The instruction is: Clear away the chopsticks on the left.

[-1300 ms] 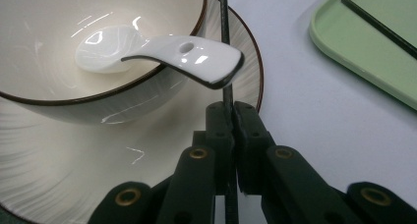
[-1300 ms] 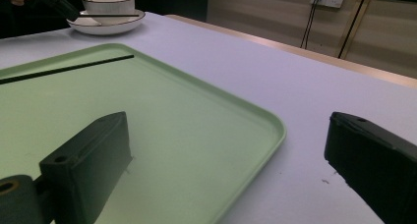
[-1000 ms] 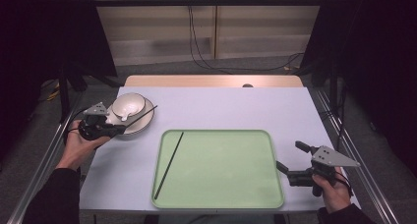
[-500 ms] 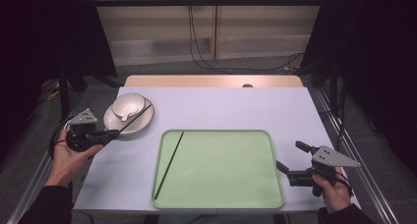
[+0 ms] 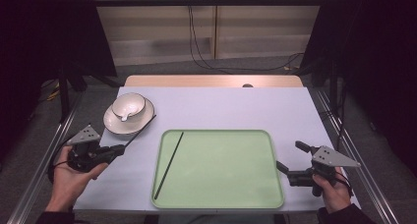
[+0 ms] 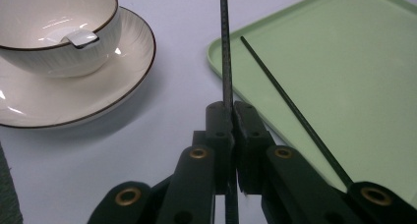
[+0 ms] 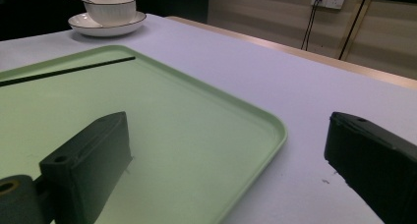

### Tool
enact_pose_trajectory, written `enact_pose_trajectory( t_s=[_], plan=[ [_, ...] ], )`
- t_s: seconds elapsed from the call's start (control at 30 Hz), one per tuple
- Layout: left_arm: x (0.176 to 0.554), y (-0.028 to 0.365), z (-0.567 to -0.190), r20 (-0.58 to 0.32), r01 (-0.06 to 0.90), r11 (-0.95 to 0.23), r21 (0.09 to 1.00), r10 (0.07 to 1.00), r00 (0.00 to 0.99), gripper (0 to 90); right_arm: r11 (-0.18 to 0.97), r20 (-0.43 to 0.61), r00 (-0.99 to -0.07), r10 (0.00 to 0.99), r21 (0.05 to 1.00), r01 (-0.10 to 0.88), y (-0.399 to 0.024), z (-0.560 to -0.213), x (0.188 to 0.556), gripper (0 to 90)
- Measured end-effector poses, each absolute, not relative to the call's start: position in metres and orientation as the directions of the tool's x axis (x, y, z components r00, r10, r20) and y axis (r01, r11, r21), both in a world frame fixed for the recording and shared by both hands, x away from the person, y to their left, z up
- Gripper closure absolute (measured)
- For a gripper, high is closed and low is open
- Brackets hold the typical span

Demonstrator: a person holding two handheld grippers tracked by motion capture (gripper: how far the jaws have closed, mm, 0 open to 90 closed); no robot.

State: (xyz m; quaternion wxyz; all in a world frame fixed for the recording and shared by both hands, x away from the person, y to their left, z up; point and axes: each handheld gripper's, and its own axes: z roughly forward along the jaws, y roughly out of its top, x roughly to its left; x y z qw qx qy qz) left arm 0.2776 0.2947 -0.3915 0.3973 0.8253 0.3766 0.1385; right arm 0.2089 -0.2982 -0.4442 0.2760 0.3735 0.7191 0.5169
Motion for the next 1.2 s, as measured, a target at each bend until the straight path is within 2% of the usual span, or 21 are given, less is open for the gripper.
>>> enact_pose_trajectory(
  t_s=[0.3,0.5,0.6,1.2],
  plan=[
    [0.251,0.259,-0.398,-0.152,0.563,-0.309,0.766,0.765,0.626,86.2,0.190,-0.014,-0.575,0.818,0.950,0.247,-0.298,-0.444,0.209,3.2],
    [0.236,0.242,-0.399,-0.155,0.575,-0.283,0.768,0.788,0.595,86.2,0.188,-0.015,-0.571,0.821,0.951,0.246,-0.297,-0.444,0.209,3.1],
    [0.232,0.229,-0.401,-0.208,0.612,-0.230,0.757,0.803,0.559,86.2,0.189,-0.014,-0.572,0.820,0.950,0.248,-0.297,-0.444,0.209,3.2],
    [0.246,0.184,-0.426,-0.271,0.704,-0.164,0.691,0.844,0.463,86.1,0.193,-0.020,-0.577,0.817,0.952,0.240,-0.297,-0.444,0.209,3.1]
  ],
)
